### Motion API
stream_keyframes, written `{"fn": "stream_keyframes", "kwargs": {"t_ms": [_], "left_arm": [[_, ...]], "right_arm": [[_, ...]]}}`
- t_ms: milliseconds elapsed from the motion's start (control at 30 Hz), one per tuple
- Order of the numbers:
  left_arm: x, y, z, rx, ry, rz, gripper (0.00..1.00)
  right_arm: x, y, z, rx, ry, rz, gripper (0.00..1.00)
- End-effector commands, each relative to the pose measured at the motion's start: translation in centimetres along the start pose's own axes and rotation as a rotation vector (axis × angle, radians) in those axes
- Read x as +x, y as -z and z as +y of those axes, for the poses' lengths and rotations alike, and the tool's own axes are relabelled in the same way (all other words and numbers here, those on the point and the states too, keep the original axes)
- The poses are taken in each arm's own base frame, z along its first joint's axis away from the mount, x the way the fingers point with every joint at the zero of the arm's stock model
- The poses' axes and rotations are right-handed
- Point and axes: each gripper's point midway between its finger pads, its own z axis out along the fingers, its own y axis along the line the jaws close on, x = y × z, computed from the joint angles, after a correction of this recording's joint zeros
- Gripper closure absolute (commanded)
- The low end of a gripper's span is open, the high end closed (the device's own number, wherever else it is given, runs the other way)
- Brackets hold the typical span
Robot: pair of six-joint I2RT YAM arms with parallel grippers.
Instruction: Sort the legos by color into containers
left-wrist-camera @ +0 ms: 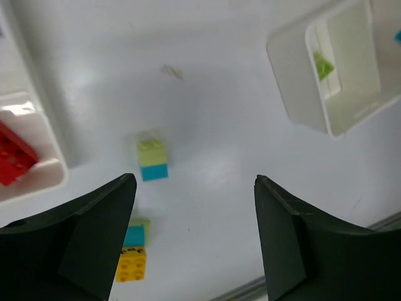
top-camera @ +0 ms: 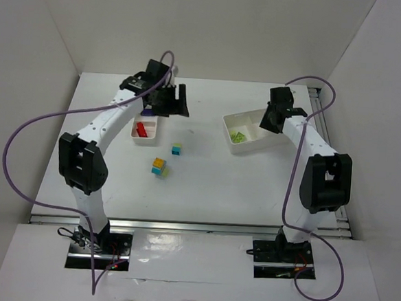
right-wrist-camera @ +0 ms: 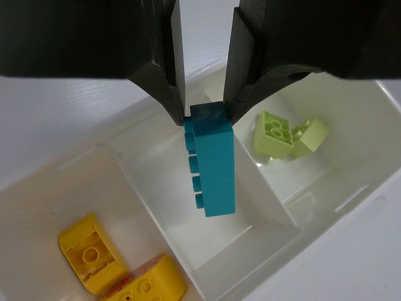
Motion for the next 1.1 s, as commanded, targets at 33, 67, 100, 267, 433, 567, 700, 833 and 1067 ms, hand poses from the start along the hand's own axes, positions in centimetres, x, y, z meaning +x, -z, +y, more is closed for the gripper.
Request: {"fn": "stream_keyframes", "kwargs": {"t_ms": [33,67,100,267,433,567,700,833,1067], "left_arm": [[5.0,-1.9,0.2,-0.064,-0.068,0.152,0.15],[5.6,-2.4,-0.1,-0.063,-0.076,0.169,0.15],[5.8,-2.3,0.0,-0.067,-0.076,0.177,0.15],[7.1,-3.6,0.3,-0.086,-0.066,0.233,0.09],[7.3,-3.7,1.1,-0.126,-0.079,0.229,0.00],[7.9,-4.3,2.2,-0.165,-0.101,0.245,0.03],[9.3,-5.2,3.3,-0.211,-0.121,0.282,0.04],[10.6,-6.2,3.9,-0.212,-0.127,0.314,0.04],[12.5,-8.2,4.4,-0.237,-0.117,0.350,0.07]], "right_arm": [[-2.1,-1.1,0.2,-0.009,0.009,-0.023,0.71],[-2.5,-1.3,-0.1,-0.004,0.011,-0.028,0.71],[-2.9,-1.3,0.1,-0.007,0.010,-0.035,0.69],[-3.8,-2.1,0.6,-0.004,0.020,-0.028,0.27],[-6.6,0.4,1.5,-0.054,0.001,-0.125,0.28],[-7.9,3.1,2.5,-0.112,-0.004,-0.191,0.32],[-7.3,4.9,5.0,-0.176,0.062,-0.202,0.35],[-5.0,5.7,8.0,-0.231,0.142,-0.181,0.35],[-1.4,6.1,11.6,-0.292,0.189,-0.110,0.25]]}}
